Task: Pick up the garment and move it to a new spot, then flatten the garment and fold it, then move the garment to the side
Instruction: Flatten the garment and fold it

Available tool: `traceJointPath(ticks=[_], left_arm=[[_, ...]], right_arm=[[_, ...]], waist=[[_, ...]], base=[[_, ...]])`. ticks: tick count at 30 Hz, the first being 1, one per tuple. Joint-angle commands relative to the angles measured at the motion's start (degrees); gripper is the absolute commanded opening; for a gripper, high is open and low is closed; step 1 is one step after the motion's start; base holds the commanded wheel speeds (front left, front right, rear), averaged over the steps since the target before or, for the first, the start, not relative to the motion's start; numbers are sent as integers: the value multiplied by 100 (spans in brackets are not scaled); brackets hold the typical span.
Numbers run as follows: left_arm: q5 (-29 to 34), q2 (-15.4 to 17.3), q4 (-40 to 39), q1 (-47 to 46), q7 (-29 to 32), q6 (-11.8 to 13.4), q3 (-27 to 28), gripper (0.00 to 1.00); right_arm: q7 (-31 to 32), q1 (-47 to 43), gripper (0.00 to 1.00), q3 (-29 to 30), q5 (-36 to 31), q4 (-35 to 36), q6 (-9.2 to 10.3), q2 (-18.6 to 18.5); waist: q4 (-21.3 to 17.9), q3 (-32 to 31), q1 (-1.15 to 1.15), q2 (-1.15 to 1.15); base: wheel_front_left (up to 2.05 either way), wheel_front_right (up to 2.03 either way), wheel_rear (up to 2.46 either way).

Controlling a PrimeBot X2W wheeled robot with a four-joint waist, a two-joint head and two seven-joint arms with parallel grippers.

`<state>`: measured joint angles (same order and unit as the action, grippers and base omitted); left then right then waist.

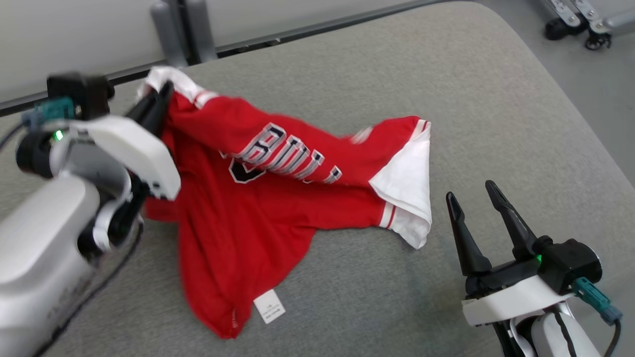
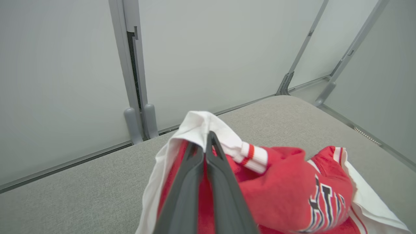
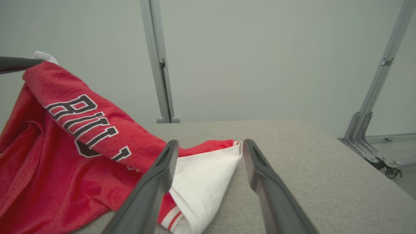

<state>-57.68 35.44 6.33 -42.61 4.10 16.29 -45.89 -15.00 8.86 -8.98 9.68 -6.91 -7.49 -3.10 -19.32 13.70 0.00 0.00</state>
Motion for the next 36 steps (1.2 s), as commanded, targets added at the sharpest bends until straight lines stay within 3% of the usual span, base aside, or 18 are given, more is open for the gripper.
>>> traceJointPath(ticks=[1,5,10,11,12,15,21,26,30,36], left_arm=[[175,-61,374,-363,69,-96,-50,0],[426,-179,1557,-904,279,-259,-245,0],[755,-298,2870,-1072,-437,-212,-238,3],[690,-396,3034,-1027,-596,-259,-175,37],[667,-476,3184,-965,-708,-331,-169,100],[607,-703,3363,-856,-1140,-470,-106,100],[413,-890,2958,-24,-1821,-293,176,100],[307,-796,1570,1456,-1925,221,540,100],[247,-762,218,2681,-1932,576,445,100],[-34,-871,-805,3593,-1722,670,79,100]], right_arm=[[-28,60,100,-13,42,-19,-1,-6],[-28,102,100,-23,123,-52,-1,10],[-28,-1,100,37,247,-42,-1,13],[-28,-19,100,61,251,-31,-1,12],[-29,-48,100,94,237,-28,-1,9],[-28,-80,100,193,169,-13,-1,12],[-28,-177,100,324,-17,21,0,3],[-28,-384,100,443,-140,43,-1,-44],[-28,-515,100,504,-155,73,-1,-77],[-28,-601,100,502,-166,92,-1,-127]], waist=[[-313,296,0,0],[-595,491,0,0],[-690,609,0,0],[-664,611,0,0],[-623,602,0,0],[-409,548,0,0],[52,163,0,0],[413,-288,0,0],[640,-452,0,0],[838,-533,0,0]], base=[[0,0,0],[0,0,0],[0,0,0],[0,0,0],[0,0,0],[0,0,0],[0,0,0],[0,0,0],[0,0,0],[0,0,0]])
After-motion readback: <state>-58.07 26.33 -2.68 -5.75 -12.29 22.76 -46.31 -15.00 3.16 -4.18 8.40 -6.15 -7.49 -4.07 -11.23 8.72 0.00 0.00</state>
